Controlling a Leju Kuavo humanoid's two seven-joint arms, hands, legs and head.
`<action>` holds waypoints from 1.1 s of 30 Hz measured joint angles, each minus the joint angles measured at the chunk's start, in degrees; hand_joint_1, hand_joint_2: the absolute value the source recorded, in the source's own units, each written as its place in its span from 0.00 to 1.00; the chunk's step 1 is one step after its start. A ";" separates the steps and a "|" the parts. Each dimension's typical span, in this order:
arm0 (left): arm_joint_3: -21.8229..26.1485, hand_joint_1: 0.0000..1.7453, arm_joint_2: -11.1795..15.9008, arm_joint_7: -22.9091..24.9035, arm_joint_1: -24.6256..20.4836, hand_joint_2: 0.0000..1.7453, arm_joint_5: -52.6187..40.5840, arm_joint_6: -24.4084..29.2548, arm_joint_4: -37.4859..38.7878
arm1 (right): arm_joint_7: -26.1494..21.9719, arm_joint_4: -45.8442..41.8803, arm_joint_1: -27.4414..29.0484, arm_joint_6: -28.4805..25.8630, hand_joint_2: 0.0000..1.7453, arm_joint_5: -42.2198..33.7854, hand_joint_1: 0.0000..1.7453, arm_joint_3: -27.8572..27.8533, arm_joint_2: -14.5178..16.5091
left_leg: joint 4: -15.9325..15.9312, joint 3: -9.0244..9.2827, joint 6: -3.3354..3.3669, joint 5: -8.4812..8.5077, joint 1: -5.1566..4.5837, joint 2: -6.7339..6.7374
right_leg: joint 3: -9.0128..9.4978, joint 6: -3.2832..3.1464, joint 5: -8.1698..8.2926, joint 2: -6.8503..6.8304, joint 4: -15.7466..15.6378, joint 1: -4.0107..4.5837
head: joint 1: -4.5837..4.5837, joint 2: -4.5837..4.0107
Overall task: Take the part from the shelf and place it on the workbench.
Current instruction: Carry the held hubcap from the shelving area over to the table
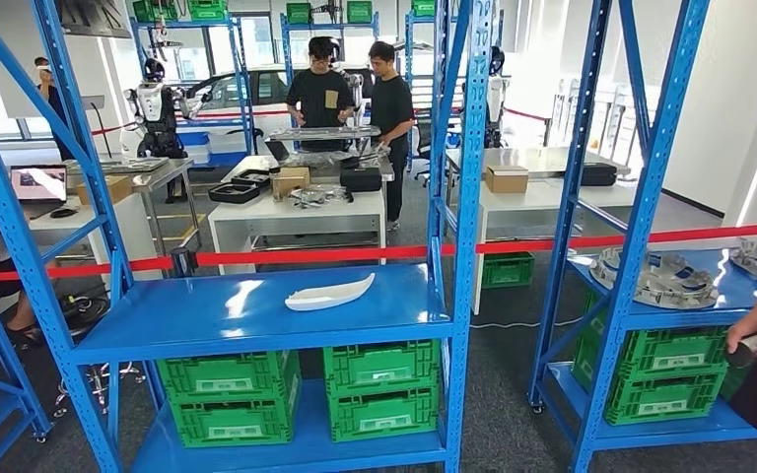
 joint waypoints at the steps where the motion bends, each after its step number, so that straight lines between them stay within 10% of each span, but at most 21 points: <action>1: 0.02 1.00 0.00 0.01 0.01 1.00 0.00 0.00 0.01 | 0.02 0.00 0.00 0.00 0.00 0.01 0.00 0.01 0.00 | 2.19 0.12 -0.16 0.00 0.12 0.00 | -0.88 0.10 0.74 -0.04 0.07 0.00 | -0.02 0.00; 4: 0.11 1.00 0.00 -0.05 -0.02 1.00 -0.32 -0.02 0.00 | -0.09 0.00 -0.01 -0.10 0.00 -0.14 0.00 0.01 0.01 | -1.98 5.71 -0.09 4.49 0.32 -0.02 | -3.39 0.59 2.84 -0.11 0.37 -0.03 | -0.08 0.00; 6: 0.30 1.00 0.00 -0.32 -0.14 1.00 -1.00 0.19 -0.13 | -0.58 0.00 0.00 -0.20 0.00 -0.47 0.00 0.01 0.02 | -10.65 11.84 0.39 4.14 0.15 -0.12 | -4.50 1.11 4.00 -0.07 0.59 0.07 | -0.06 0.00; 8: 1.03 1.00 0.00 -0.67 -0.23 1.00 -1.39 0.65 -0.25 | -1.11 0.00 0.03 -0.05 0.00 -0.65 0.00 0.02 0.03 | -15.45 14.28 1.24 2.78 -0.20 -0.18 | -5.00 1.73 5.24 -0.05 0.44 0.03 | 0.03 0.00; 11: 3.20 1.00 0.02 -1.15 -0.45 1.00 -1.57 1.11 -0.24 | -2.03 0.00 0.45 0.71 0.00 -0.32 0.00 0.02 0.05 | -15.98 12.78 2.99 4.25 -0.32 0.11 | -5.83 2.79 4.86 0.13 1.00 -0.33 | 0.12 0.00; 14: 5.09 1.00 0.03 -1.38 -0.74 1.00 -1.77 1.15 -0.09 | -3.66 0.00 0.56 1.31 0.00 -0.29 0.00 0.02 0.12 | -15.95 10.43 3.98 6.43 -0.31 0.37 | -8.09 3.30 -3.72 0.29 9.24 -0.50 | 0.28 0.00; 16: 5.79 1.00 0.04 -1.41 -0.77 1.00 -1.87 0.94 0.24 | -4.09 0.00 0.37 1.42 0.00 -0.32 0.00 0.02 0.12 | -15.60 8.49 3.99 7.90 -0.44 0.46 | -8.66 3.37 -6.23 0.31 15.54 -0.47 | 0.31 0.00; 19: 6.16 1.00 0.04 -1.66 -0.96 1.00 -2.33 1.06 0.79 | -4.04 0.00 0.20 1.31 0.00 -0.67 0.00 0.02 0.09 | -14.39 5.17 3.66 9.65 -0.47 0.46 | -3.45 2.92 -2.41 0.35 12.61 -0.31 | 0.35 0.00; 23: 7.20 1.00 0.02 -1.55 -1.65 1.00 -1.95 1.60 0.95 | -2.24 0.00 -0.19 0.37 0.00 -0.67 0.00 0.02 0.07 | -13.51 2.86 2.56 11.50 -0.54 0.74 | 4.93 1.92 -3.91 0.41 -0.40 0.36 | 0.32 0.00; 26: 7.86 1.00 0.05 -1.03 -1.80 1.00 -0.83 0.91 1.09 | -1.07 0.00 -0.06 0.03 0.00 -0.66 0.00 0.01 0.21 | -13.27 2.04 1.48 11.60 -0.39 0.59 | 3.90 1.08 -2.50 0.20 -1.25 0.16 | 0.26 -0.01; 31: 8.24 1.00 0.02 -0.26 -1.79 1.00 0.10 -0.72 2.22 | -0.66 0.00 -0.10 -0.03 0.00 -0.51 0.00 0.00 0.35 | 0.28 -1.17 -0.29 1.26 0.37 0.13 | 0.55 0.27 0.53 -0.01 -1.25 -0.14 | -0.02 0.00; 33: 8.21 1.00 -0.10 -0.13 -1.80 1.00 0.11 -1.02 2.89 | -1.39 0.00 -0.10 0.06 0.00 -0.54 0.00 0.00 0.35 | 1.16 0.58 -0.60 3.02 0.71 0.14 | -1.24 0.61 1.60 -0.02 -0.84 -0.23 | -0.08 0.00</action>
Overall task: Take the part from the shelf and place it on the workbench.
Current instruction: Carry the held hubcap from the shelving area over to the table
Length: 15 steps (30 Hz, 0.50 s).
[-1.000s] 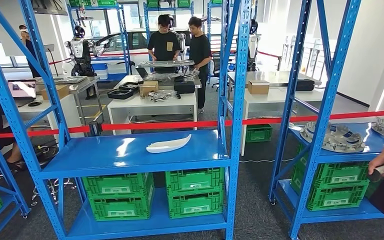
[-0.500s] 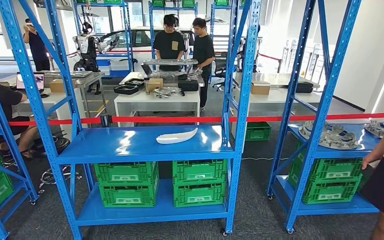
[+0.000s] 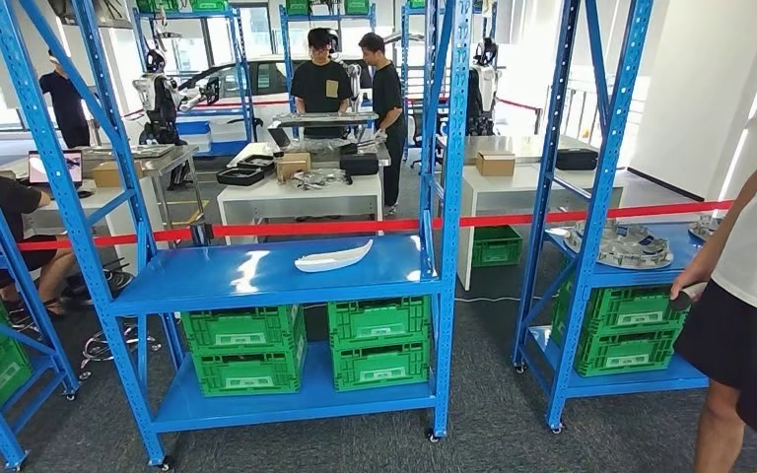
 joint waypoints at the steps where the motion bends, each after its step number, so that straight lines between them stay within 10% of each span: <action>1: -0.03 1.00 -0.05 0.02 -0.01 1.00 0.01 -0.07 0.26 | -0.50 0.00 -0.01 0.06 0.00 -0.05 0.00 0.00 0.00 | -2.40 2.28 -0.09 1.53 0.17 0.00 | -0.85 0.24 0.47 0.01 0.30 -0.07 | -0.02 0.00; 5: -0.28 1.00 -0.23 -0.10 -0.09 1.00 0.20 -0.08 0.82 | -1.52 0.00 0.03 0.19 0.00 -0.12 0.00 0.00 0.00 | -15.20 10.90 0.53 1.05 0.02 -0.35 | -3.09 1.54 2.20 0.01 1.12 -0.01 | -0.02 0.00; 8: -0.43 1.00 -0.26 -0.23 0.11 1.00 0.33 -0.10 1.35 | -1.60 0.00 0.27 0.26 0.00 -0.11 0.00 0.00 0.00 | -16.12 10.03 2.26 1.93 -0.24 -0.33 | -4.13 2.50 2.78 0.15 1.38 -0.30 | 0.08 0.00; 13: -0.69 1.00 -0.26 -0.73 -0.01 1.00 0.34 -0.16 1.90 | -2.68 0.00 0.41 0.93 0.00 -0.21 0.00 0.00 0.04 | -15.76 6.81 3.87 4.40 -0.56 0.08 | -7.85 3.15 -8.00 0.43 15.64 -0.39 | 0.36 0.00; 15: -0.74 1.00 -0.24 -0.87 -0.05 1.00 0.38 -0.16 2.27 | -2.51 0.00 0.40 1.10 0.00 -0.05 0.00 0.00 0.04 | -15.29 5.30 3.95 5.26 -0.79 0.15 | -6.32 2.74 -7.23 0.47 17.29 -0.17 | 0.40 0.00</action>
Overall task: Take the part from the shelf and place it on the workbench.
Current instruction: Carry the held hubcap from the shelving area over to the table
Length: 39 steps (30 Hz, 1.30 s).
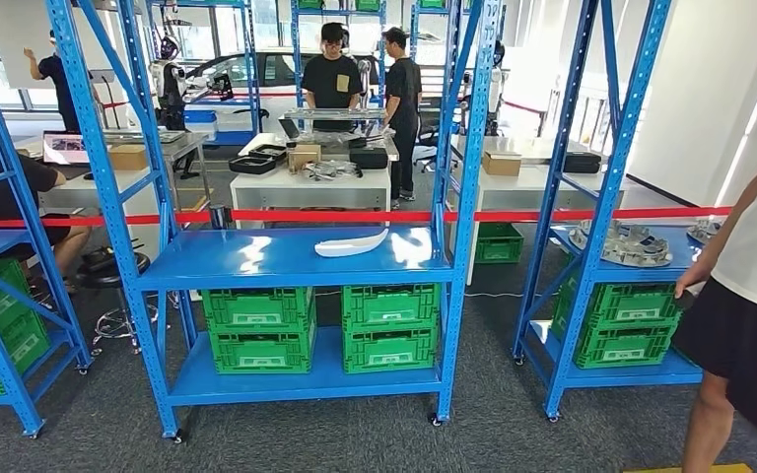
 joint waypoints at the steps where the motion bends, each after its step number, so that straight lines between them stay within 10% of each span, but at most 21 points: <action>1: -0.01 1.00 0.01 -0.10 -0.04 1.00 0.05 0.00 0.18 | 0.08 0.00 0.00 0.12 0.00 0.07 0.00 0.00 0.00 | 0.25 -0.70 -0.02 0.40 -0.09 0.00 | 2.18 -0.36 1.45 0.03 -2.13 0.19 | 0.01 0.00; 4: -0.01 1.00 0.06 -0.51 -0.24 1.00 0.32 0.00 0.52 | -0.19 0.00 -0.19 0.42 0.00 0.10 0.00 0.00 0.00 | 0.76 -2.16 -0.47 1.61 -0.32 0.00 | 10.57 -1.71 2.57 0.11 -13.83 0.96 | 0.01 0.00; 6: -0.02 1.00 0.11 -0.75 -0.40 1.00 0.54 0.00 0.70 | 0.01 0.00 -0.27 0.55 0.00 0.21 0.00 0.00 0.01 | 0.60 -2.51 -1.09 2.56 -0.33 0.08 | 12.30 -2.09 2.05 0.14 -17.32 1.29 | 0.02 0.00; 9: -0.02 1.00 0.32 -0.88 -0.52 1.00 0.66 -0.04 1.02 | 0.47 0.00 -0.21 0.74 0.00 0.48 0.00 0.00 0.13 | 1.58 -3.30 -2.05 1.60 -0.31 -0.13 | 11.14 -2.84 3.63 -0.15 -17.85 0.92 | -0.06 -0.01; 13: -0.01 1.00 0.61 -0.86 -0.71 1.00 0.84 -0.08 1.46 | -0.08 0.00 -0.25 0.85 0.00 0.51 0.00 0.00 0.23 | 13.44 -5.98 -3.16 -7.90 0.24 -0.29 | 8.18 -3.47 6.02 -0.40 -17.45 0.71 | -0.32 -0.01; 15: -0.01 1.00 0.63 -0.76 -0.75 1.00 1.01 -0.21 1.70 | 0.02 0.00 -0.26 0.84 0.00 0.61 0.00 0.00 0.23 | 16.32 -5.11 -3.41 -7.17 0.44 -0.29 | 6.16 -3.25 7.14 -0.46 -16.76 0.67 | -0.36 -0.01; 17: -0.01 1.00 0.63 -0.69 -0.94 1.00 1.15 -0.40 1.85 | 0.28 0.00 -0.28 0.83 0.00 0.73 0.00 0.00 0.24 | 12.07 -0.83 -3.40 -4.12 0.60 -0.28 | 4.12 -2.89 8.18 -0.51 -15.94 0.61 | -0.39 -0.01; 20: -0.02 1.00 0.55 -0.69 -1.56 1.00 1.20 -0.50 1.92 | 0.47 0.00 -0.31 0.83 0.00 0.87 0.00 0.00 0.25 | 1.41 6.25 -2.75 -4.92 0.33 -0.45 | 2.30 -2.03 9.77 -0.49 -15.25 0.64 | -0.34 0.00; 23: -0.01 1.00 0.51 -0.68 -1.78 1.00 1.23 -0.51 2.09 | 0.64 0.01 -0.12 0.82 0.00 0.92 0.00 0.00 0.28 | -0.50 5.57 -1.41 -4.24 -0.05 -0.45 | 1.57 -0.96 11.32 -0.39 -15.59 0.31 | -0.30 -0.01; 29: -0.03 1.00 0.38 -0.64 -1.88 1.00 1.23 -0.52 2.40 | 0.70 0.02 0.08 0.83 0.00 0.97 0.00 0.00 0.34 | -0.32 0.17 0.10 0.69 0.12 -0.08 | -1.84 0.35 -1.19 -0.02 -0.26 -0.04 | 0.00 -0.01; 31: -0.03 1.00 0.38 -0.63 -1.86 1.00 1.23 -0.52 2.53 | 0.70 0.02 0.05 0.82 0.00 0.97 0.00 0.01 0.33 | 0.04 -2.24 -0.11 2.29 0.18 -0.03 | 0.51 0.30 0.91 0.00 0.65 -0.03 | 0.05 -0.01; 33: -0.03 1.00 0.37 -0.63 -1.84 1.00 1.23 -0.51 2.53 | 0.70 0.01 -0.11 0.81 0.00 0.97 0.00 0.01 0.33 | 0.57 -4.40 -0.56 3.76 0.23 -0.04 | 7.02 0.11 2.69 0.04 -6.08 0.01 | 0.14 0.00; 35: -0.02 1.00 0.34 -0.67 -1.91 1.00 1.23 -0.53 2.50 | 0.60 0.00 -0.39 0.82 0.00 0.96 0.00 0.00 0.33 | 0.91 -5.61 -1.23 5.13 0.20 -0.01 | 13.19 -0.38 1.06 0.15 -14.59 0.26 | 0.14 0.00; 39: -0.05 1.00 0.43 -0.70 -2.06 1.00 1.27 -0.66 2.57 | -0.84 0.00 -0.33 1.07 0.00 0.59 0.00 0.00 0.41 | 0.70 -6.25 -2.66 6.32 0.45 -0.04 | 13.35 -2.02 1.49 -0.06 -17.54 0.46 | 0.05 -0.02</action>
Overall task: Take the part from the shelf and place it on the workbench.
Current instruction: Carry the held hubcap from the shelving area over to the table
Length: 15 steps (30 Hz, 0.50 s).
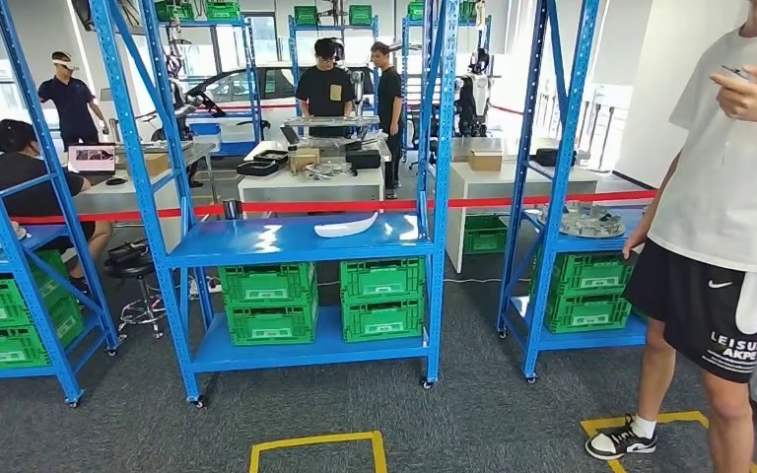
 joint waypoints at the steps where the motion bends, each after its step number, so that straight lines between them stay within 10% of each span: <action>1: 0.00 1.00 0.08 -0.01 0.01 1.00 0.05 -0.01 0.04 | -0.32 0.00 0.03 0.08 0.00 -0.02 0.00 0.00 0.03 | 1.23 -0.51 -0.28 -1.89 0.06 -0.09 | -0.71 -0.52 0.81 -0.15 -0.07 -0.10 | -0.05 -0.01; 4: 0.01 1.00 0.27 -0.08 -0.03 1.00 0.26 -0.07 0.30 | -0.18 0.00 0.06 0.11 0.00 0.22 0.00 -0.01 0.07 | 10.80 -2.39 -0.86 -10.58 0.18 -0.20 | -3.48 -1.23 3.03 -0.32 -0.08 -0.12 | -0.26 -0.03; 7: 0.01 1.00 0.28 0.11 -0.20 1.00 0.46 0.25 0.71 | -0.61 0.00 0.04 0.44 0.00 0.48 0.00 -0.01 0.07 | 17.54 -1.47 -0.96 -8.90 0.17 -0.15 | -6.63 -1.06 5.27 -0.76 0.18 0.00 | -0.40 -0.02; 9: 0.01 1.00 0.27 0.25 -0.54 1.00 0.89 0.49 0.96 | -1.15 0.00 0.05 0.83 0.00 0.75 0.00 -0.01 0.07 | 13.31 3.32 -0.54 -6.44 0.07 0.84 | -8.34 -0.87 6.45 -1.40 0.64 0.12 | -0.48 -0.02; 12: 0.00 1.00 0.26 0.27 -1.25 1.00 1.42 0.52 1.20 | -1.29 0.00 0.30 1.55 0.00 1.61 0.00 0.06 0.14 | 0.71 12.20 0.47 -10.30 -0.58 3.31 | -9.69 -0.11 7.47 -2.63 1.65 0.32 | -0.50 -0.02; 15: 0.02 1.00 0.38 0.51 -1.02 1.00 1.50 0.45 1.47 | -0.98 0.00 0.36 2.08 0.00 2.29 0.00 0.32 0.16 | -2.04 12.57 1.81 -10.92 -0.75 1.96 | -10.32 1.12 7.97 -3.71 2.16 0.05 | -0.44 -0.02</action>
